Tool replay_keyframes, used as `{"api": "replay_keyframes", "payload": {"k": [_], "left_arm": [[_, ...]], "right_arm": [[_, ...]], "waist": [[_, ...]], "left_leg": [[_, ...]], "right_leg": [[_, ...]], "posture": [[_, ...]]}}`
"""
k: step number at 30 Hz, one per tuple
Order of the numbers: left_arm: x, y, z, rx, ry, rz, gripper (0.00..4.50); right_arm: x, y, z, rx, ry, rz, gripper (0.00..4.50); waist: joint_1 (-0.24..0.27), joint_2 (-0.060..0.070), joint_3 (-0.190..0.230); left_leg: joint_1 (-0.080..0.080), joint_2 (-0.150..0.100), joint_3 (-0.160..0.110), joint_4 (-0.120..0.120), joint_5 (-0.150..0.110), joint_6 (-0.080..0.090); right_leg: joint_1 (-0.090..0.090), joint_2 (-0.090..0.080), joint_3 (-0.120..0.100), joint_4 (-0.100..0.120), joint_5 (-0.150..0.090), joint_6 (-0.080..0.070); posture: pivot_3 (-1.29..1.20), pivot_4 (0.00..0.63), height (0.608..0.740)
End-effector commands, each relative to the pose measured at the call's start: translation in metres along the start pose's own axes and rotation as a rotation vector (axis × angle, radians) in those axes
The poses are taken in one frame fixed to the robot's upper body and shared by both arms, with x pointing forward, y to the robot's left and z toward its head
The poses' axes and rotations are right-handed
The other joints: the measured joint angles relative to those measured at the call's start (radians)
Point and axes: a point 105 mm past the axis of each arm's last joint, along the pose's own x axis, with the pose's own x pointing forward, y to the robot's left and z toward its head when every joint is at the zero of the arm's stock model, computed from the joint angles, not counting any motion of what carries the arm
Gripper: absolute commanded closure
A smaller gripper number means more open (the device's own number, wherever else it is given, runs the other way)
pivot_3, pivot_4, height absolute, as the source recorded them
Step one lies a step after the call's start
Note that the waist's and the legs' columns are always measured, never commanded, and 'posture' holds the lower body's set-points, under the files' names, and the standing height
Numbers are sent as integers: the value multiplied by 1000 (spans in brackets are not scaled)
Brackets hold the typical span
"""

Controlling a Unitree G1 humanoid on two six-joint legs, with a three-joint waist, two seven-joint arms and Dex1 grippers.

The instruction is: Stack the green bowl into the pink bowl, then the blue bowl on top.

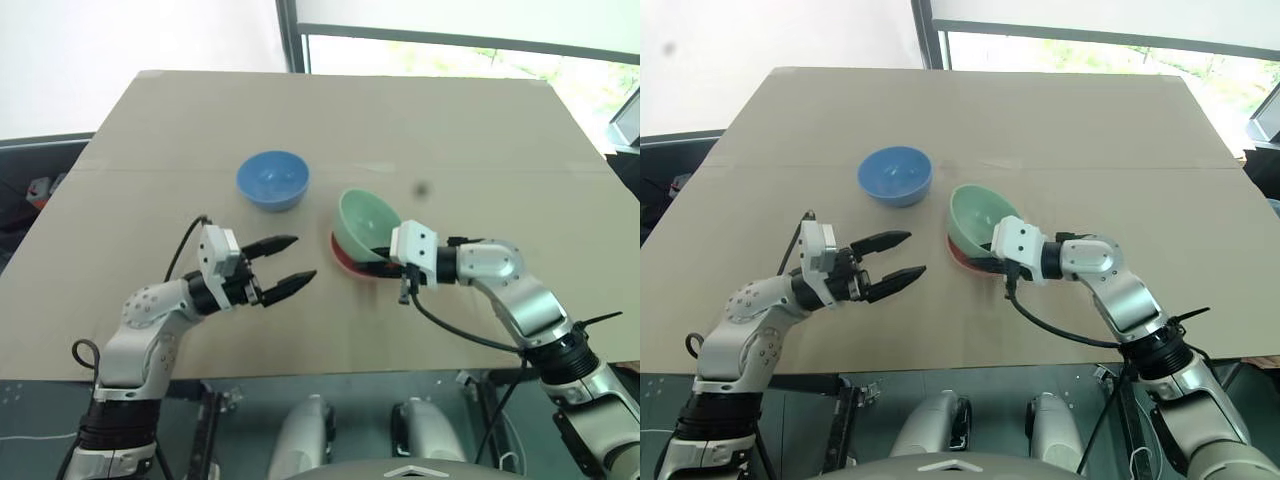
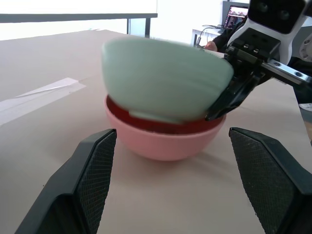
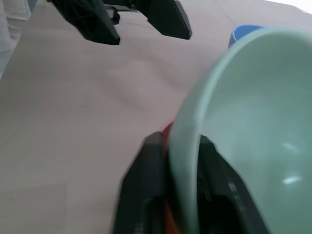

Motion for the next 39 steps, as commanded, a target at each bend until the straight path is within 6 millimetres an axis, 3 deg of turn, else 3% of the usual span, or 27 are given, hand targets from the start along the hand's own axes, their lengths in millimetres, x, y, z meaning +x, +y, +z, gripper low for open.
{"api": "replay_keyframes", "payload": {"k": [1, 3, 7, 11, 13, 15, 17, 22, 26, 29, 32, 33, 34, 37, 39], "left_arm": [[2, -5, 9, 44, -24, -9, 582], [2, -4, 9, 42, -25, -1, 582], [1, 6, 13, 43, -52, 92, 582], [7, 29, 26, 92, -58, 317, 582], [13, 45, 30, 129, 7, 452, 582], [19, 60, 26, 222, 180, 519, 582], [26, 71, 17, 360, 391, 477, 582], [47, 93, 14, 506, 521, 443, 582], [65, 106, -6, 631, 641, 390, 582], [77, 112, -9, 650, 663, 371, 1257], [84, 113, -5, 659, 644, 355, 2571], [85, 114, -4, 662, 643, 350, 2740], [85, 114, -4, 667, 642, 345, 3329], [86, 116, -3, 673, 640, 341, 4395], [89, 113, 2, 653, 607, 320, 4395]], "right_arm": [[-8, -9, 13, -82, -18, -38, 2057], [-13, -7, 14, -104, -12, -40, 1193], [-27, -8, 24, -87, -51, -81, 1193], [-46, -17, 35, -47, -87, -174, 1193], [-58, -20, 36, -27, -88, -221, 1193], [-69, -21, 36, 5, -96, -257, 1193], [-77, -20, 35, 25, -100, -285, 1193], [-91, -20, 29, 26, -64, -339, 1193], [-95, -21, 25, 23, -51, -370, 1193], [-100, -18, 24, 19, -44, -385, 1113], [-106, -13, 24, 19, -36, -395, 1113], [-107, -12, 24, 18, -34, -399, 1113], [-108, -11, 24, 18, -31, -404, 1113], [-110, -9, 22, 11, -17, -418, 1113], [-112, -8, 22, 10, -13, -431, 1113]], "waist": [[0, 0, 0], [0, 0, 0], [1, 0, 0], [7, 0, 0], [15, -1, 0], [22, -2, -1], [24, -2, -1], [17, -1, 0], [17, -1, 0], [17, -2, 0], [17, -2, 0], [17, -2, 0], [17, -2, 0], [17, -2, 0], [17, -2, 0]], "left_leg": [[0, 0, 0, 0, 0, 0], [0, 0, 0, 0, 0, 0], [0, 0, 0, 0, 0, 0], [0, 0, 0, 0, 0, 0], [0, 0, 0, 0, 0, 0], [0, 0, -2, 1, 0, 0], [0, -1, -3, 1, 0, 0], [0, -4, 0, 0, 0, 0], [-2, -4, 0, -1, 0, 0], [-2, -5, 0, -1, 0, 0], [-3, -5, 0, -1, 0, 0], [-3, -5, 0, -1, 0, 0], [-3, -5, 0, -1, 0, 0], [-3, -4, 0, 0, 0, 0], [-3, -4, 0, 0, 0, 0]], "right_leg": [[0, 0, 0, 0, 0, 0], [0, 0, 0, 0, 0, 0], [0, 0, 0, 0, 0, 0], [0, -1, 0, 0, 0, 0], [0, -1, 0, 0, 0, 0], [1, -1, -2, 0, 0, 0], [2, -1, -2, 1, 0, 0], [1, 1, 0, 1, 0, 0], [0, 2, 0, 1, 0, 0], [0, 2, 0, 1, 0, 1], [0, 1, -1, 0, 0, 1], [0, 1, -1, 0, 0, 1], [0, 1, -1, 0, 0, 1], [0, 1, 0, 1, 0, 1], [0, 1, 0, 1, 0, 1]], "posture": [[0, 150, 740], [0, 150, 740], [0, 150, 740], [0, 150, 740], [0, 150, 740], [0, 150, 740], [0, 150, 740], [0, 150, 740], [0, 150, 740], [0, 150, 740], [0, 150, 740], [0, 150, 740], [0, 150, 740], [0, 150, 740], [0, 150, 740]]}}
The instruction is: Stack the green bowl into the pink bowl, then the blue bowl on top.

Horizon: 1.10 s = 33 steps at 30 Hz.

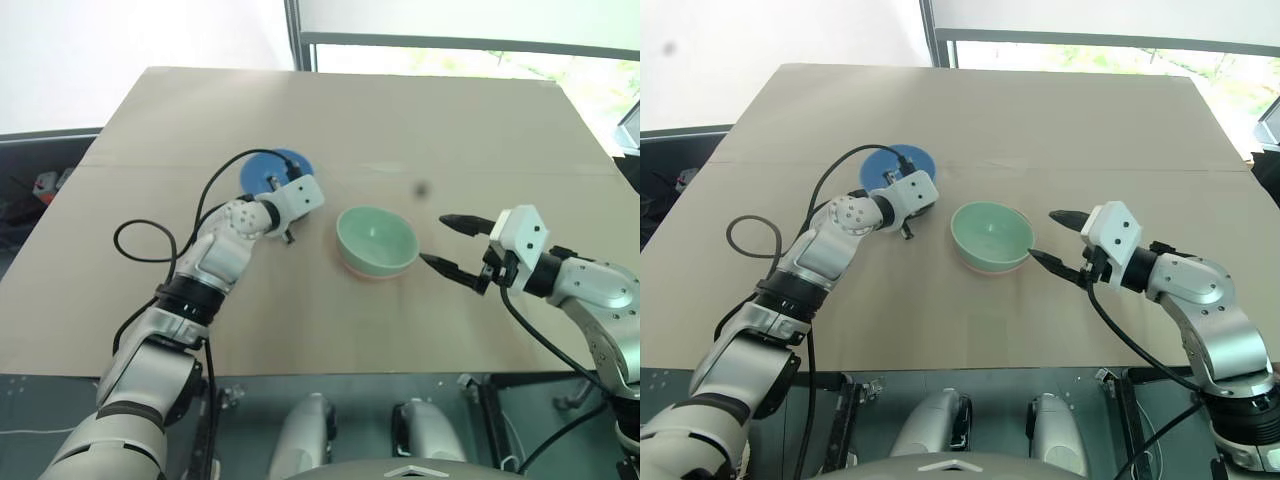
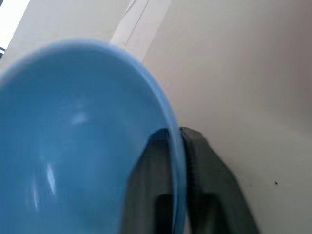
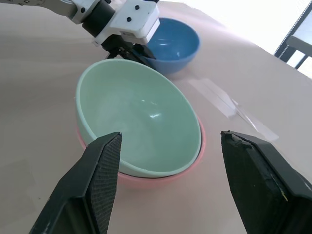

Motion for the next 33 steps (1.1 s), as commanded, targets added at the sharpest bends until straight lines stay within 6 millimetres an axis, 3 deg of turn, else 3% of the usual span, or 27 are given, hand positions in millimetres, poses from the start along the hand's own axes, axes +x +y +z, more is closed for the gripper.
{"api": "replay_keyframes", "payload": {"k": [1, 3, 5, 8, 10, 12, 17, 20, 22, 24, 27, 30, 33], "left_arm": [[-8, 14, 25, -10, -107, 2, 4395], [-16, 16, 49, -43, -206, -41, 4395], [-31, 16, 89, -85, -375, -104, 4395], [-66, -1, 146, 25, -644, -240, 4395], [-78, -16, 158, 109, -713, -311, 4395], [-78, -25, 158, 158, -723, -335, 4395], [-79, -46, 137, 131, -686, -477, 4395], [-86, -53, 126, 96, -663, -549, 3402], [-89, -55, 123, 88, -662, -569, 2478], [-84, -47, 126, 69, -676, -485, 1621], [-81, -25, 131, -108, -720, -384, 563], [-86, -1, 134, -274, -866, -231, 563], [-88, 7, 115, -347, -889, -91, 563]], "right_arm": [[-8, -4, 13, -57, -34, -48, 1113], [-12, -4, 12, -56, -29, -64, 1113], [-14, -5, 11, -54, -22, -78, 1113], [-20, -8, 7, -55, -6, -101, 1113], [-22, -10, 5, -60, -1, -110, 1113], [-21, -11, 5, -67, 2, -114, 1113], [-21, -13, 3, -74, 6, -138, 1113], [-22, -12, 0, -77, 21, -150, 1113], [-22, -12, -1, -78, 26, -152, 1113], [-22, -12, -2, -80, 30, -151, 1113], [-20, -13, -5, -98, 45, -143, 1113], [-19, -14, -10, -112, 59, -143, 1113], [-19, -14, -25, -157, 103, -146, 1113]], "waist": [[0, 0, 0], [1, 0, 0], [4, -1, 1], [7, -1, 1], [3, -1, 1], [-1, 1, 0], [-4, 1, 0], [1, 1, 0], [2, 1, 0], [3, 1, 0], [4, 0, 0], [2, 0, 0], [-3, 1, 0]], "left_leg": [[0, 0, 0, 0, 0, 0], [0, 0, 0, 0, 0, 0], [-1, 1, -1, 0, 0, 0], [-3, 3, -2, 2, 0, 1], [-3, 3, -1, 2, -1, 1], [0, 2, 0, 1, -1, 1], [5, 3, 1, 1, 1, -2], [4, 4, 1, 2, 1, -2], [3, 4, 0, 2, 0, -1], [1, 4, 0, 3, 0, 1], [0, 3, 0, 3, -1, 3], [0, 3, 0, 5, -2, 3], [2, 4, 0, 6, -2, 3]], "right_leg": [[0, 0, 0, 0, 0, 0], [0, 0, 0, 0, 0, 0], [0, 0, -1, 0, 0, 0], [0, -1, -1, 0, 0, 0], [0, -1, -1, 0, 0, 0], [1, -1, 0, 0, 0, 0], [2, 3, 3, 1, 0, 0], [2, 3, 3, 1, 0, -1], [2, 2, 3, 0, 0, 0], [2, 1, 2, 0, 0, 0], [2, 0, 2, 0, 0, 0], [2, 0, 2, 0, 0, 0], [2, 0, 2, 0, 0, 0]], "posture": [[0, 150, 740], [0, 150, 740], [0, 150, 740], [0, 150, 740], [0, 150, 740], [0, 150, 740], [0, 150, 740], [0, 150, 740], [0, 150, 740], [0, 150, 740], [0, 150, 740], [0, 150, 740], [0, 150, 740]]}}
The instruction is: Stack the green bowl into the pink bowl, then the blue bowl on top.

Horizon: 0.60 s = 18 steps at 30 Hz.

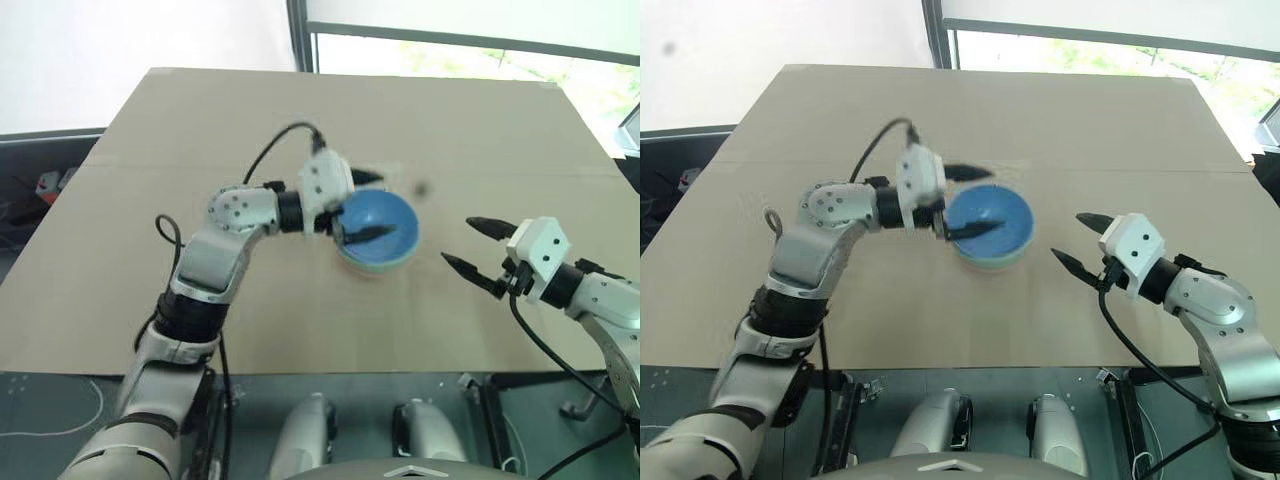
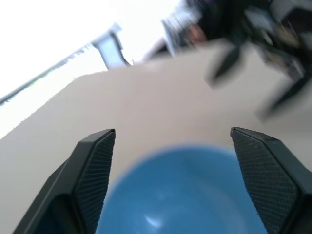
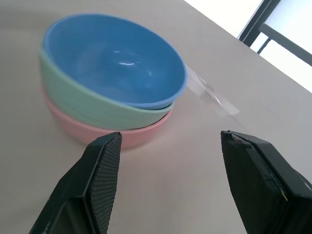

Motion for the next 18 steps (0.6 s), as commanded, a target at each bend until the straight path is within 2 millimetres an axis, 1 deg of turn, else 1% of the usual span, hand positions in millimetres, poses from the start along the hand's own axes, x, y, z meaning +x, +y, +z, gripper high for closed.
{"api": "replay_keyframes", "payload": {"k": [1, 2, 4, 6, 8, 11, 13, 16, 18], "left_arm": [[-26, 18, -7, -12, -54, 225, 563], [-33, 14, -14, -6, -38, 236, 563], [-47, 6, -20, 9, -53, 262, 563], [-61, 3, -36, -74, -5, 306, 563], [-70, -4, -46, -122, 28, 305, 563], [-88, -10, -55, -168, 60, 344, 563], [-98, -14, -57, -192, 78, 360, 563], [-117, -26, -59, -229, 135, 364, 563], [-124, -29, -60, -246, 162, 364, 563]], "right_arm": [[0, -2, -10, -84, 17, -23, 1113], [1, -1, -13, -68, 11, -28, 1113], [1, 1, -16, -41, 5, -26, 1113], [1, 3, -22, -28, 11, -19, 1113], [-2, 4, -29, -25, 27, -5, 1113], [-10, -3, -38, -28, 56, -28, 1113], [-16, -6, -41, -29, 73, -37, 1113], [-33, -11, -42, 10, 81, -81, 1113], [-40, -14, -41, 43, 75, -111, 1113]], "waist": [[-3, 0, 0], [-4, 0, 0], [-3, 0, 0], [0, 0, 0], [5, 0, 0], [5, 0, 0], [2, 0, 0], [1, 0, 0], [1, 0, 0]], "left_leg": [[0, 0, 1, 0, 0, 0], [1, 0, 1, 0, 0, 0], [1, 0, 1, 0, 0, 0], [1, 1, 1, 0, 0, 0], [0, 0, 0, 1, 0, 0], [1, 0, 0, 1, 0, 0], [1, 0, 0, 2, 0, 0], [1, 1, 0, 1, 0, 0], [1, 1, 0, 0, 0, 0]], "right_leg": [[0, 0, 0, 0, 0, 0], [0, 0, 1, 0, 0, 0], [0, 0, 1, 0, 0, 0], [0, 0, 1, 0, 0, 0], [0, -1, 0, 0, 0, 0], [2, -1, 0, 0, 0, 0], [2, -1, 0, 0, 0, 0], [2, -1, 0, 0, 0, 0], [2, -1, 0, 0, 0, 0]], "posture": [[0, 150, 740], [0, 150, 740], [0, 150, 740], [0, 150, 740], [0, 150, 740], [0, 150, 740], [0, 150, 740], [0, 150, 740], [0, 150, 740]]}}
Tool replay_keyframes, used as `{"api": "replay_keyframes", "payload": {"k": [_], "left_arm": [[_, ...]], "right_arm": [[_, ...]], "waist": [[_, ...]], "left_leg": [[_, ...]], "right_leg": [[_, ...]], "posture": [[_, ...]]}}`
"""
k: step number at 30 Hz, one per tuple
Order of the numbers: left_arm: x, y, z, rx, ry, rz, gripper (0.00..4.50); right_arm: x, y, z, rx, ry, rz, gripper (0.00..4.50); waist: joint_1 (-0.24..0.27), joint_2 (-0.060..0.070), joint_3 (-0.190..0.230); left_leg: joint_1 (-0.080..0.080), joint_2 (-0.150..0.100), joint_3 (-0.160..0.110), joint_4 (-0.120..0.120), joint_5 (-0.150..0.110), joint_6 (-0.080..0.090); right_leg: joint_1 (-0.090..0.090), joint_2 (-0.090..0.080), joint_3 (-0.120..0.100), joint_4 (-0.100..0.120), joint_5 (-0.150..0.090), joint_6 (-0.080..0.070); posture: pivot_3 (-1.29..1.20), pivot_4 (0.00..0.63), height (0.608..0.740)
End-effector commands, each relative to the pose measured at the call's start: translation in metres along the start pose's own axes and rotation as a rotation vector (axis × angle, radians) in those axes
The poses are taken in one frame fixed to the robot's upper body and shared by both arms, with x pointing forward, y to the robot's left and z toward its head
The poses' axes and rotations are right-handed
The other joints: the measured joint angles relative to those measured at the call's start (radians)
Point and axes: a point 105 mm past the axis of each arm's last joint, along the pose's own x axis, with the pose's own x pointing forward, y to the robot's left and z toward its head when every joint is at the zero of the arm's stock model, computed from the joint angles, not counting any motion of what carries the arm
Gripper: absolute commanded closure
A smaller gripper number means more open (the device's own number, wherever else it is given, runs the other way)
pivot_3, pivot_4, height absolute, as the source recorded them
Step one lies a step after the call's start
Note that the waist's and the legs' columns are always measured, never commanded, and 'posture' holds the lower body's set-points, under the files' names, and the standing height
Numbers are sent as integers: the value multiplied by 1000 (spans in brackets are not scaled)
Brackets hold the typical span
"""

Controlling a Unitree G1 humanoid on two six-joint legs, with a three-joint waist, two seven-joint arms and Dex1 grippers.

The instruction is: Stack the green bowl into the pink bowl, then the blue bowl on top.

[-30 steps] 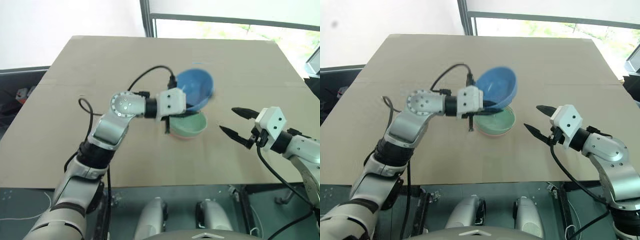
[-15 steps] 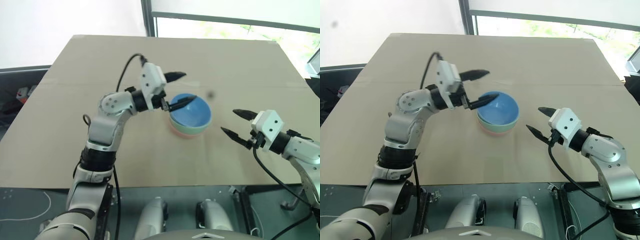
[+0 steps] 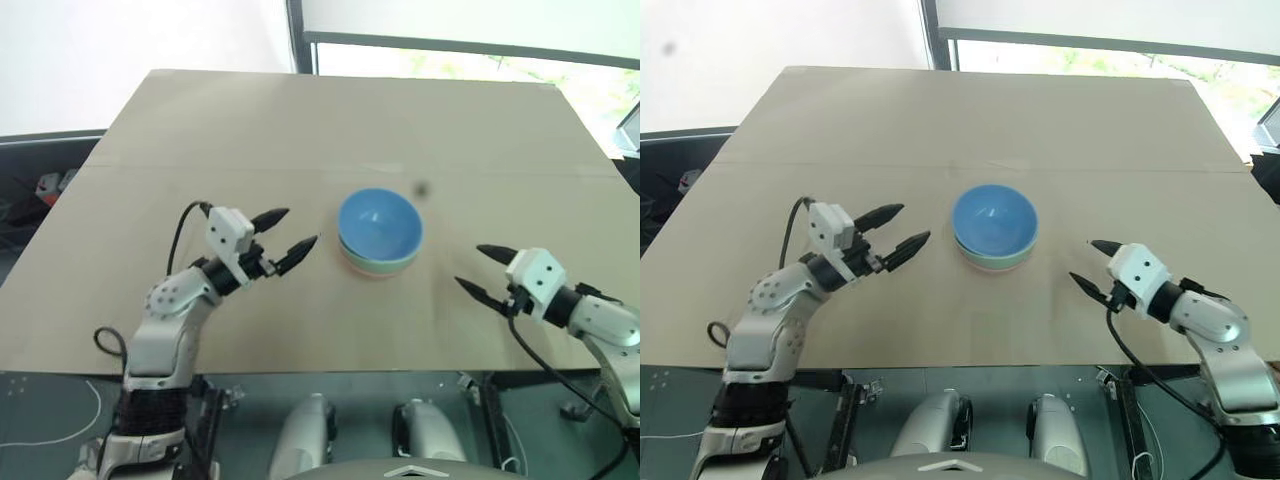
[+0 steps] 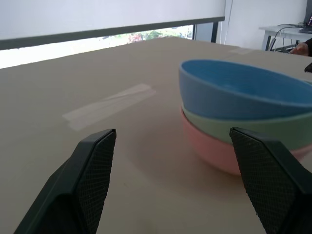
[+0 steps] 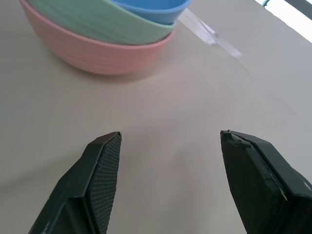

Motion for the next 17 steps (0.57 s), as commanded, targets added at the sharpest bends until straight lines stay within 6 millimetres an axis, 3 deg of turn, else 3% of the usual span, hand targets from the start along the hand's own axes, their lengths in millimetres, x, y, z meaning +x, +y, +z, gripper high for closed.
{"api": "replay_keyframes", "payload": {"k": [1, 17], "left_arm": [[-9, 0, 16, 22, -19, -6, 563], [-26, 6, 16, -14, 73, -52, 563]], "right_arm": [[-12, -11, 17, 3, -62, -65, 1113], [-38, -4, 13, 79, 0, -52, 1113]], "waist": [[1, 0, 0], [0, 0, -1]], "left_leg": [[0, 0, 0, 0, 0, 0], [2, 0, 1, 0, 0, 0]], "right_leg": [[0, 0, 0, 0, 0, 0], [1, 0, 1, 0, 0, 0]], "posture": [[0, 150, 740], [0, 150, 740]]}}
